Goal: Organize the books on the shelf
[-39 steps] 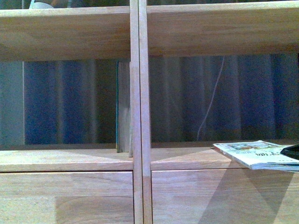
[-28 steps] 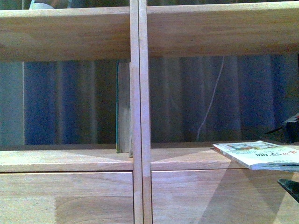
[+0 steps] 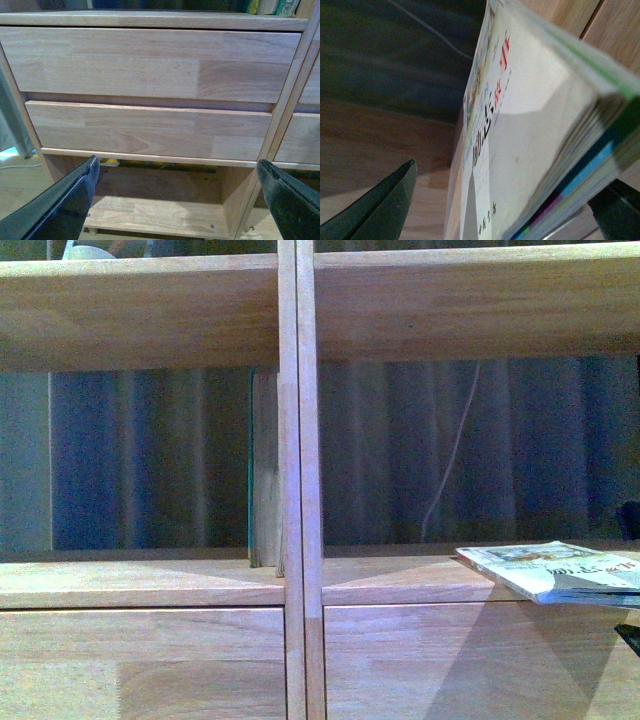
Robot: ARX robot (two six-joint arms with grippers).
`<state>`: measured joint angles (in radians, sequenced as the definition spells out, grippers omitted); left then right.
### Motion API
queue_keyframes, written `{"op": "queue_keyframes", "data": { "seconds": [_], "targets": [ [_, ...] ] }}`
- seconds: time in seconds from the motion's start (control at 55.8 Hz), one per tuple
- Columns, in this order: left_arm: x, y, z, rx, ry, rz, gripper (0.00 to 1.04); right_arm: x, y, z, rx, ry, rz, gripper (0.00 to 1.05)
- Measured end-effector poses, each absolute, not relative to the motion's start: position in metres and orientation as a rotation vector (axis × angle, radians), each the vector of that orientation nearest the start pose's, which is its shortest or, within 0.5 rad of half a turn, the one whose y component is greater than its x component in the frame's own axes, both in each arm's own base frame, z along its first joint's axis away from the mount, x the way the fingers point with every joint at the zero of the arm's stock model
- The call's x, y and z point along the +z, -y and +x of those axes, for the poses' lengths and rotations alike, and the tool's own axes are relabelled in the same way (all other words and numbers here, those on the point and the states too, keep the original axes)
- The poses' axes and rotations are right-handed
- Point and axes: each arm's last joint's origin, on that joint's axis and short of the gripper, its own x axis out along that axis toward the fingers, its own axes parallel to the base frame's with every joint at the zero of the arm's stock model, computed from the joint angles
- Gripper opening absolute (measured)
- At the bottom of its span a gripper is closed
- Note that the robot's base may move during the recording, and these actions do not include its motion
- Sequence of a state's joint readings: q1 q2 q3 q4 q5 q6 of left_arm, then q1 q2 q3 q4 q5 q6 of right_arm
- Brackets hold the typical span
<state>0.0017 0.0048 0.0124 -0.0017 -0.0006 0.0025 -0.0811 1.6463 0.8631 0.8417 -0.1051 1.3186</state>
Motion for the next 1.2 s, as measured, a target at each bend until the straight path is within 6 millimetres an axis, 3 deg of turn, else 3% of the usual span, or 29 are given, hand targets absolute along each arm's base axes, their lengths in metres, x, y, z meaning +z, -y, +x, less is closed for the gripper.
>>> {"op": "queue_keyframes", "data": {
  "seconds": [0.215, 0.842, 1.004, 1.201],
  "targets": [
    [0.167, 0.0, 0.097, 0.002, 0.006, 0.002, 0.97, 0.243, 0.027, 0.352, 0.057, 0.03, 1.33, 0.97],
    [0.167, 0.0, 0.097, 0.002, 0.006, 0.002, 0.97, 0.25, 0.025, 0.36, 0.039, 0.048, 1.332, 0.09],
    [0.168, 0.0, 0.097, -0.011, 0.011, 0.009, 0.97, 0.253, 0.028, 0.36, 0.072, 0.062, 1.338, 0.07],
    [0.197, -0.015, 0.104, -0.156, 0.172, 0.084, 0.97, 0.258, 0.028, 0.35, 0.134, 0.068, 1.332, 0.07]
  ]
}}
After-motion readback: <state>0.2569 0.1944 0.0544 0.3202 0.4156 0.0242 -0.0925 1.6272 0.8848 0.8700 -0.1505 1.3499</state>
